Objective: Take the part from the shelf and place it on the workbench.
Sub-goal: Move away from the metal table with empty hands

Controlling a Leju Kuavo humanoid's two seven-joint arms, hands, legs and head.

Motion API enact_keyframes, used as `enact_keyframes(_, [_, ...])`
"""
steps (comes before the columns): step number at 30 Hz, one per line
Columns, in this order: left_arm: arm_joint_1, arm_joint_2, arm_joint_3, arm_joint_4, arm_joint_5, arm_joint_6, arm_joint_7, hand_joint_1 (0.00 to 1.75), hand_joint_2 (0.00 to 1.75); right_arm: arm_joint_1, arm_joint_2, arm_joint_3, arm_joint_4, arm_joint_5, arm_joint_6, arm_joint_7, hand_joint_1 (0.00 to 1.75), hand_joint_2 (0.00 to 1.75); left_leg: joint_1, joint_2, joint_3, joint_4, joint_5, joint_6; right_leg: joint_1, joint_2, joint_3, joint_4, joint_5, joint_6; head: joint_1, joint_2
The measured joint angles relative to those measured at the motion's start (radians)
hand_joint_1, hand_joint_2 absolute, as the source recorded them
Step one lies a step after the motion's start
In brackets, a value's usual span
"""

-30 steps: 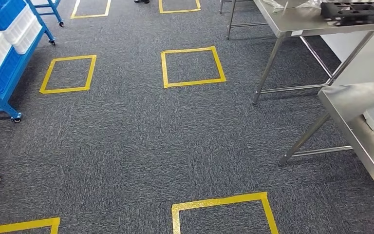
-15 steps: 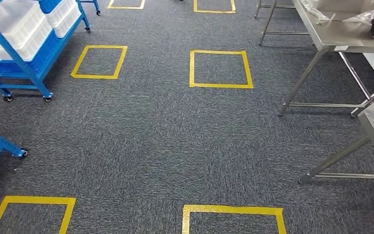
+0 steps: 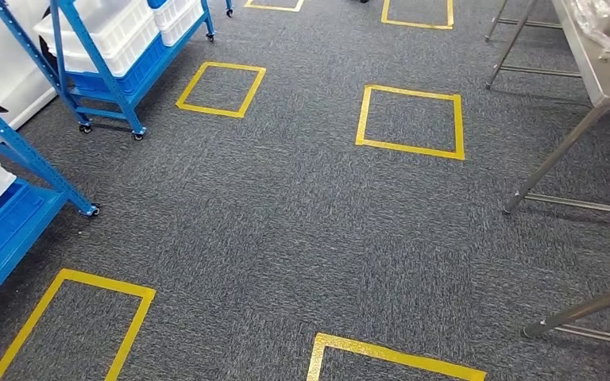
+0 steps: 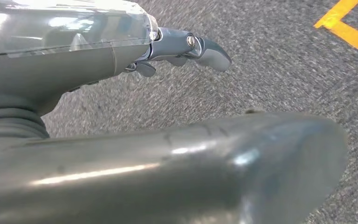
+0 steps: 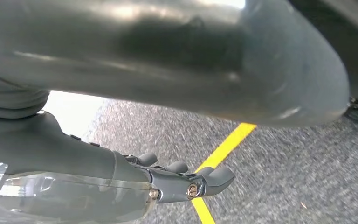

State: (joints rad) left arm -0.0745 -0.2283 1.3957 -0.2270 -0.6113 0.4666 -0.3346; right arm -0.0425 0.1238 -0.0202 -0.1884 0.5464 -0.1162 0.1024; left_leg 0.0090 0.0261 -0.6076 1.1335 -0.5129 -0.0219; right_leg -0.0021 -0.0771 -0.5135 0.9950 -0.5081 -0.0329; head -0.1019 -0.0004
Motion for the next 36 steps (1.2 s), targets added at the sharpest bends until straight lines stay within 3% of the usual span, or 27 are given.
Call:
enact_keyframes(2, [-0.001,0.006,0.0,0.0,-0.001,-0.019,-0.005,0.0,0.0,0.001,-0.002,-0.008,0.0,-0.01,-0.001,-0.001,0.0,0.0,-0.007,0.032,0.061,-0.111,0.033,0.01,0.004,-0.019,0.005,0.002,-0.006,0.008,0.0,0.0])
enact_keyframes(3, [-0.002,0.008,0.0,0.0,-0.003,-0.028,-0.007,0.0,0.0,0.001,-0.003,-0.012,0.0,-0.015,-0.001,-0.002,0.0,0.0,-0.011,0.039,0.07,-0.132,0.035,0.014,0.006,-0.028,0.007,0.003,-0.008,0.013,0.0,0.0])
enact_keyframes(5, [0.001,0.013,0.0,0.0,-0.007,-0.042,-0.011,0.0,0.0,-0.001,-0.004,-0.019,0.0,-0.023,-0.002,-0.003,0.0,0.0,-0.013,0.02,0.066,-0.135,0.038,0.023,0.006,-0.042,0.01,0.003,-0.01,0.022,0.0,0.0])
enact_keyframes(7, [0.004,0.016,0.0,0.0,-0.007,-0.052,-0.016,0.0,0.0,-0.003,-0.007,-0.027,0.0,-0.027,-0.002,-0.004,0.0,0.0,-0.008,0.001,0.068,-0.143,0.045,0.032,0.002,-0.012,0.001,0.028,-0.03,0.033,0.0,0.0])
enact_keyframes(9, [0.002,0.02,0.0,0.0,-0.008,-0.066,-0.022,0.0,0.0,0.002,-0.011,-0.035,0.0,-0.034,-0.003,-0.005,0.0,0.0,-0.005,-0.018,0.068,-0.147,0.051,0.041,-0.004,0.048,-0.044,0.127,-0.089,0.041,0.0,0.0])
enact_keyframes(10, [0.001,0.022,-0.001,0.0,-0.009,-0.075,-0.026,0.0,0.0,0.006,-0.012,-0.04,0.001,-0.038,-0.003,-0.005,0.0,0.0,-0.005,-0.029,0.066,-0.147,0.052,0.043,-0.006,0.065,-0.078,0.195,-0.122,0.042,0.0,0.0])
enact_keyframes(11, [0.0,0.024,-0.001,0.0,-0.01,-0.085,-0.03,0.0,0.0,0.009,-0.012,-0.046,0.001,-0.044,-0.004,-0.005,0.0,0.0,-0.006,-0.042,0.065,-0.146,0.052,0.045,-0.007,0.072,-0.109,0.255,-0.143,0.043,0.0,0.0])
enact_keyframes(12, [0.0,0.026,-0.002,0.0,-0.012,-0.093,-0.034,0.0,0.0,0.011,-0.012,-0.051,0.002,-0.049,-0.005,-0.005,0.0,0.0,-0.007,-0.055,0.064,-0.144,0.053,0.045,-0.008,0.073,-0.127,0.285,-0.144,0.044,0.0,0.0])
enact_keyframes(13, [0.001,0.028,-0.003,0.0,-0.014,-0.102,-0.037,0.0,0.0,0.012,-0.013,-0.057,0.002,-0.054,-0.006,-0.005,0.0,0.0,-0.007,-0.069,0.064,-0.143,0.052,0.045,-0.01,0.074,-0.128,0.281,-0.126,0.044,0.0,0.0])
enact_keyframes(14, [0.001,0.03,-0.003,0.0,-0.015,-0.11,-0.04,0.0,0.0,0.013,-0.013,-0.062,0.003,-0.058,-0.008,-0.004,0.0,0.0,-0.006,-0.084,0.065,-0.14,0.052,0.043,-0.012,0.079,-0.11,0.237,-0.09,0.043,0.0,0.0])
enact_keyframes(16, [0.001,0.033,-0.005,0.0,-0.017,-0.122,-0.045,0.0,0.0,0.015,-0.015,-0.071,0.003,-0.065,-0.01,-0.002,0.0,0.0,-0.005,-0.11,0.062,-0.132,0.049,0.036,-0.018,0.121,-0.055,0.106,-0.023,0.042,0.0,0.0])
enact_keyframes(18, [0.0,0.037,-0.006,0.0,-0.017,-0.129,-0.049,0.0,0.0,0.015,-0.015,-0.081,0.004,-0.07,-0.01,-0.002,0.0,0.0,-0.005,-0.13,0.053,-0.125,0.048,0.023,-0.019,0.157,-0.029,0.038,0.0,0.039,0.0,0.0])
enact_keyframes(19, [0.001,0.039,-0.006,0.0,-0.017,-0.132,-0.05,0.0,0.0,0.014,-0.015,-0.085,0.005,-0.074,-0.01,-0.002,0.0,0.0,-0.005,-0.139,0.048,-0.125,0.049,0.016,-0.017,0.16,-0.029,0.036,-0.002,0.035,0.0,0.0])
enact_keyframes(20, [0.001,0.041,-0.006,0.0,-0.017,-0.135,-0.05,0.0,0.0,0.013,-0.015,-0.088,0.005,-0.078,-0.011,-0.004,0.0,0.0,-0.004,-0.148,0.046,-0.125,0.051,0.009,-0.017,0.147,-0.029,0.034,0.001,0.029,0.0,0.0])
enact_keyframes(22, [0.002,0.046,-0.008,0.0,-0.021,-0.145,-0.051,0.0,0.0,0.014,-0.015,-0.098,0.005,-0.088,-0.013,-0.01,0.0,0.0,-0.003,-0.12,0.035,-0.107,0.038,0.0,-0.017,0.121,-0.025,0.026,0.005,0.016,0.0,0.0])
enact_keyframes(24, [0.001,0.049,-0.011,0.0,-0.026,-0.158,-0.051,0.0,0.0,0.02,-0.015,-0.109,0.005,-0.097,-0.017,-0.018,0.0,0.0,-0.003,-0.061,-0.005,-0.018,-0.018,-0.007,-0.015,0.09,-0.024,0.02,0.007,0.004,0.0,0.0])
enact_keyframes(25, [0.0,0.05,-0.013,0.0,-0.028,-0.165,-0.051,0.0,0.0,0.023,-0.015,-0.114,0.005,-0.101,-0.018,-0.021,0.0,0.0,-0.003,-0.043,-0.036,0.049,-0.053,-0.01,-0.012,0.075,-0.025,0.02,0.006,0.0,-0.001,0.0])
enact_keyframes(27, [0.0,0.052,-0.018,0.0,-0.033,-0.177,-0.052,0.0,0.0,0.025,-0.015,-0.124,0.005,-0.11,-0.02,-0.025,0.0,0.0,-0.001,-0.034,-0.083,0.156,-0.093,-0.015,-0.006,0.044,-0.026,0.021,0.004,-0.004,-0.001,0.0])
enact_keyframes(28, [0.002,0.054,-0.021,0.0,-0.035,-0.184,-0.053,0.0,0.0,0.025,-0.015,-0.129,0.005,-0.115,-0.02,-0.026,0.0,0.0,0.0,-0.032,-0.081,0.16,-0.085,-0.015,-0.004,0.029,-0.026,0.022,0.003,-0.005,-0.001,0.0])
enact_keyframes(30, [0.003,0.059,-0.026,0.0,-0.038,-0.196,-0.054,0.0,0.0,0.024,-0.014,-0.14,0.005,-0.125,-0.022,-0.028,0.0,0.0,-0.002,-0.015,-0.019,0.052,-0.026,-0.008,-0.001,0.004,-0.022,0.022,0.0,-0.004,-0.001,0.0])
enact_keyframes(32, [0.0,0.064,-0.031,0.0,-0.042,-0.205,-0.056,0.0,0.0,0.024,-0.012,-0.151,0.005,-0.136,-0.025,-0.025,0.0,0.0,-0.011,0.024,0.052,-0.081,0.019,0.005,0.003,-0.017,-0.017,0.023,-0.004,0.001,-0.001,0.0])
enact_keyframes(34, [-0.002,0.066,-0.036,0.0,-0.048,-0.212,-0.057,0.0,0.0,0.022,-0.011,-0.162,0.005,-0.147,-0.028,-0.019,0.0,0.0,-0.02,0.037,0.071,-0.127,0.027,0.018,0.006,-0.036,-0.013,0.024,-0.007,0.009,-0.001,0.0])
enact_keyframes(36, [0.002,0.068,-0.041,0.0,-0.052,-0.216,-0.058,0.0,0.0,0.017,-0.008,-0.171,0.005,-0.155,-0.031,-0.013,0.0,0.0,-0.018,0.016,0.071,-0.135,0.035,0.027,0.004,-0.046,-0.009,0.024,-0.01,0.018,-0.001,0.0])
